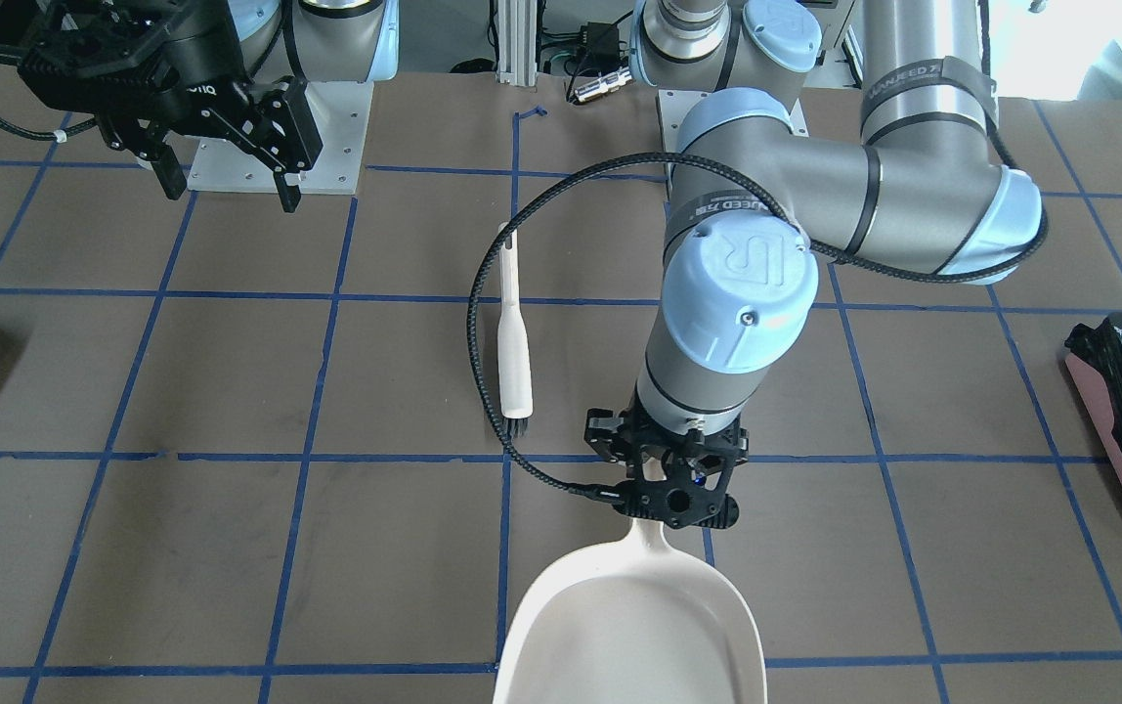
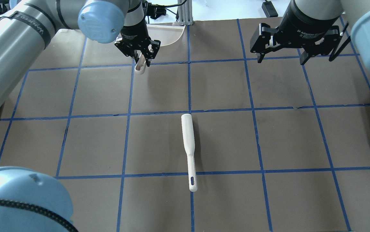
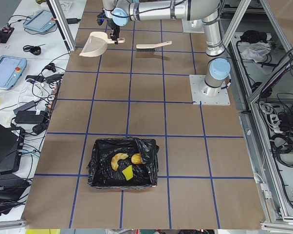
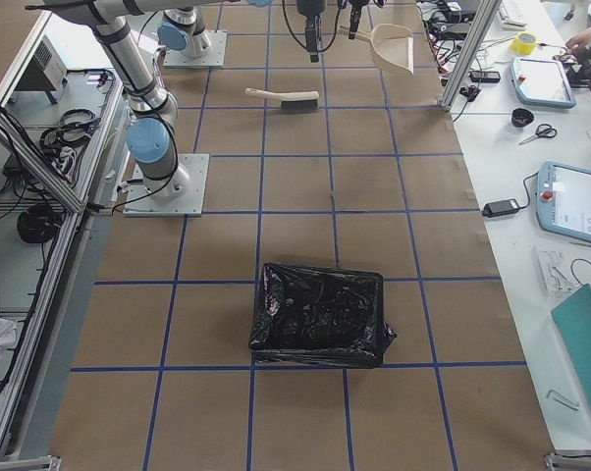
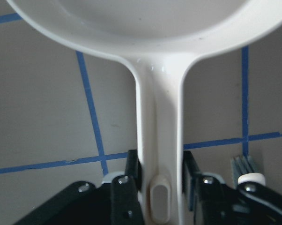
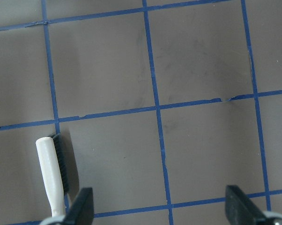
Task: Sweep and dump trash in nearest bin
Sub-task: 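Carry the empty dustpan back toward its starting spot with the left gripper, then lower the dustpan onto the table above the brush with the left gripper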
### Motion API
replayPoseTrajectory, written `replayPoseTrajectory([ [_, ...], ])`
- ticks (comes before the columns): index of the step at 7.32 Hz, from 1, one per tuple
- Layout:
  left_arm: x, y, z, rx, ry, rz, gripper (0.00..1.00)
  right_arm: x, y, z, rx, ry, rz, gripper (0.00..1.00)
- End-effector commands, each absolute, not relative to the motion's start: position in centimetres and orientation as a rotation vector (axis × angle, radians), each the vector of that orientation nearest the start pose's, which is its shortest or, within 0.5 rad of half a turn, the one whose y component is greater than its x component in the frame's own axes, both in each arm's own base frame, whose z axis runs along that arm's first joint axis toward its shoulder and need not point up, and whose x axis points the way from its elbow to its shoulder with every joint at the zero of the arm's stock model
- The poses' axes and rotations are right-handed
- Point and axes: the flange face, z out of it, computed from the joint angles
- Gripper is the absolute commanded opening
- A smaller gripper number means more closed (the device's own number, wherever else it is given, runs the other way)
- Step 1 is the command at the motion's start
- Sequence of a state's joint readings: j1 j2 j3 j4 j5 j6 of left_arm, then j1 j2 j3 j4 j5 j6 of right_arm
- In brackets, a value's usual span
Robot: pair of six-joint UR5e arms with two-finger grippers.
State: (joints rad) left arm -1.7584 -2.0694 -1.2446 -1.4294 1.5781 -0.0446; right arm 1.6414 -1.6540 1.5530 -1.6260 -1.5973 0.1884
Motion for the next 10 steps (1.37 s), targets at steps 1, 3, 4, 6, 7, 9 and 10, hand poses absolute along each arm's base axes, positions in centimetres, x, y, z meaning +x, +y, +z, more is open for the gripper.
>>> replayPoseTrajectory([
  [1,-32.8,-64.7,33.0,0.176,3.204,0.117,0.0,16.4,-45.8,54.1,0.188,3.131,-0.246,1.0],
  [3,-35.9,-63.2,31.9,0.261,3.194,0.132,0.0,16.4,-45.9,54.1,0.188,3.129,-0.246,1.0],
  [4,-35.6,-62.4,30.1,0.357,3.173,0.181,0.0,16.3,-45.9,54.1,0.188,3.132,-0.244,1.0],
  [6,-34.6,-61.8,27.2,0.387,3.139,0.096,0.0,16.3,-45.8,54.0,0.187,3.138,-0.241,1.0],
  [7,-34.6,-61.8,27.0,0.264,3.149,0.1,0.0,16.3,-45.8,54.0,0.186,3.133,-0.24,1.0],
  [9,-34.6,-61.9,26.8,0.152,3.152,0.102,0.0,16.3,-45.8,53.8,0.186,3.134,-0.235,1.0],
  [10,-34.6,-61.9,26.8,0.149,3.155,0.104,0.0,16.3,-45.8,53.9,0.186,3.134,-0.237,1.0],
])
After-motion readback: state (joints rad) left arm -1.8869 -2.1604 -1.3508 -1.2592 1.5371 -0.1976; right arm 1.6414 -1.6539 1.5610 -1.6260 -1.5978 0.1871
